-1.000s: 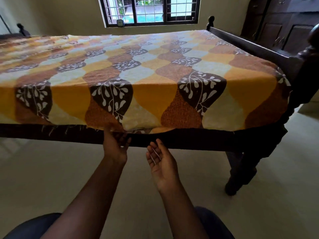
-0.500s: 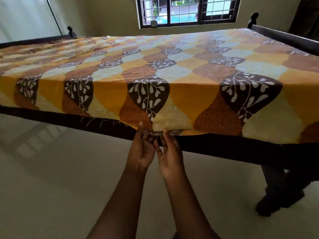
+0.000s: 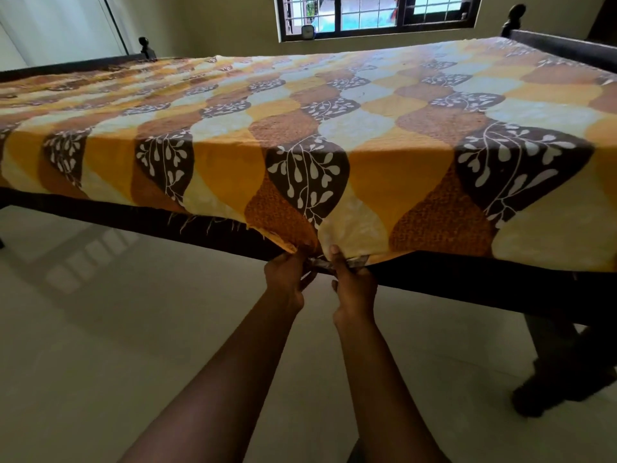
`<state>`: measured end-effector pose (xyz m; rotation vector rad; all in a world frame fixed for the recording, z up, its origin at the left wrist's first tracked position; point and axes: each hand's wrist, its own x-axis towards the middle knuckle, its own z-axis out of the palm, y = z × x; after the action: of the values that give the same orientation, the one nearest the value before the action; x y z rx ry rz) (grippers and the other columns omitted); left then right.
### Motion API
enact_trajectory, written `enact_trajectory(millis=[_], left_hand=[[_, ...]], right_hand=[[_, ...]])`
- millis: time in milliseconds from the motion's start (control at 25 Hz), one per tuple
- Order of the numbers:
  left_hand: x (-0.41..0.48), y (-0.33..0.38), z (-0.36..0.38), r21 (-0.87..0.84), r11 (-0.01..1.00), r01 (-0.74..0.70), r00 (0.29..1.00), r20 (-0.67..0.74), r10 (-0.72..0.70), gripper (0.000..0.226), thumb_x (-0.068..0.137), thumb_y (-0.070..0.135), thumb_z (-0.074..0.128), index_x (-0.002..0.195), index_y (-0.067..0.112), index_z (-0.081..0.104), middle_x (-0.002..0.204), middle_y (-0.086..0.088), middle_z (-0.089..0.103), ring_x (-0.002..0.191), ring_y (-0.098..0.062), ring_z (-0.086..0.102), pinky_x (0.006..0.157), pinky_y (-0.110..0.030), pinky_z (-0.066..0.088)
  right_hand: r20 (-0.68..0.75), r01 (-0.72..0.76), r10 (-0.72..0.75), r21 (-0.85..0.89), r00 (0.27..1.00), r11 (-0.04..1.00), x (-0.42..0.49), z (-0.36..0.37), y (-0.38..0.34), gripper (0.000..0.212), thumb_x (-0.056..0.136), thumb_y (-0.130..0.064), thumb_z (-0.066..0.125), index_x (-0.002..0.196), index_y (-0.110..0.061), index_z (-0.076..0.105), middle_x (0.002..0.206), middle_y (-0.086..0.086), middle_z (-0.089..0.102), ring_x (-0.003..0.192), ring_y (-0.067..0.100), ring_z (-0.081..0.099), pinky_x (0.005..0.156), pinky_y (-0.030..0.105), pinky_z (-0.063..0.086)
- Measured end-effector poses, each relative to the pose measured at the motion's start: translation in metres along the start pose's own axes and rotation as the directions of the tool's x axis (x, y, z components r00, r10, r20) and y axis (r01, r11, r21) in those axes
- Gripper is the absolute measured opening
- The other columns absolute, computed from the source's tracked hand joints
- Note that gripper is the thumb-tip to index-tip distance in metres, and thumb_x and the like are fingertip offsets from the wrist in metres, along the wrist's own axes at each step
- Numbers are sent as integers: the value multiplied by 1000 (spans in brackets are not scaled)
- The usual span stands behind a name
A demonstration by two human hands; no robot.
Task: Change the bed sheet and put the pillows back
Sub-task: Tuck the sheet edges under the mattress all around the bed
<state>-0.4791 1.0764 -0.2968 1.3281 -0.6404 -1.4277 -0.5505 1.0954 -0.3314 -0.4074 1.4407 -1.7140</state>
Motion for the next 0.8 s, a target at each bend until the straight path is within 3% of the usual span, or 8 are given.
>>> enact_trajectory(millis=[80, 160, 200, 320, 400, 600, 680, 800], left_hand=[[-9, 11, -4, 166, 965, -205, 950, -203, 237, 21, 80, 26, 69, 92, 13, 57, 92, -6, 62, 88, -20, 60, 79, -34, 50], [-23, 30, -4, 24, 969, -246, 962, -113, 248, 20, 88, 30, 59, 98, 13, 55, 95, -5, 60, 86, -15, 58, 81, -31, 47], [-32, 40, -3, -128, 983, -131, 990, 30, 136, 23, 92, 32, 52, 102, 11, 55, 97, -7, 60, 89, -17, 59, 83, -30, 47], [-47, 56, -3, -412, 886, 214, 938, 341, -67, 49, 96, 45, 39, 120, 2, 45, 117, -20, 54, 113, -31, 54, 100, -40, 41], [-50, 57, -3, -468, 842, 268, 922, 379, -82, 62, 95, 50, 35, 131, 0, 37, 127, -23, 48, 121, -35, 49, 105, -43, 36], [-47, 57, -4, -482, 824, 298, 918, 382, -108, 74, 92, 58, 34, 136, -2, 33, 118, -22, 47, 123, -34, 45, 100, -42, 37], [-48, 56, -3, -486, 820, 303, 920, 373, -119, 75, 92, 59, 35, 137, -1, 33, 124, -22, 45, 125, -35, 43, 102, -42, 36], [-50, 50, -3, -511, 811, 285, 926, 366, -95, 79, 90, 62, 33, 137, -2, 33, 135, -23, 42, 127, -34, 42, 108, -41, 31]], right_hand=[[-43, 43, -46, -60, 998, 997, -2, 3, 0, 53, 74, -38, 74, 114, -6, 61, 97, 2, 58, 89, 21, 49, 80, 40, 44], [-64, 45, -50, -73, 997, 996, -1, 4, -1, 50, 75, -35, 75, 113, -5, 61, 101, 8, 61, 90, 23, 51, 83, 43, 45], [-63, 31, -36, -73, 997, 997, -2, 4, -2, 49, 76, -33, 74, 114, -5, 61, 104, 10, 62, 94, 24, 53, 87, 45, 47], [-13, -23, 22, -67, 1000, 998, -7, -1, -7, 44, 79, -30, 73, 116, -8, 60, 111, 8, 59, 106, 28, 53, 96, 48, 45], [45, -47, 50, -69, 998, 997, -8, -8, -15, 41, 81, -27, 71, 117, -10, 60, 110, 4, 56, 103, 22, 50, 94, 39, 45], [124, -84, 86, -15, 989, 996, -7, -21, -18, 29, 83, -23, 69, 111, -19, 60, 109, -2, 55, 100, 15, 49, 79, 29, 41], [132, -114, 110, 22, 985, 993, -12, -23, -18, 11, 84, -20, 68, 91, -22, 60, 93, -3, 56, 78, 9, 48, 61, 23, 37], [133, -172, 151, 159, 979, 972, -15, -25, -23, 12, 84, -12, 66, 78, -18, 58, 66, -2, 47, 57, 7, 39, 46, 18, 32]])
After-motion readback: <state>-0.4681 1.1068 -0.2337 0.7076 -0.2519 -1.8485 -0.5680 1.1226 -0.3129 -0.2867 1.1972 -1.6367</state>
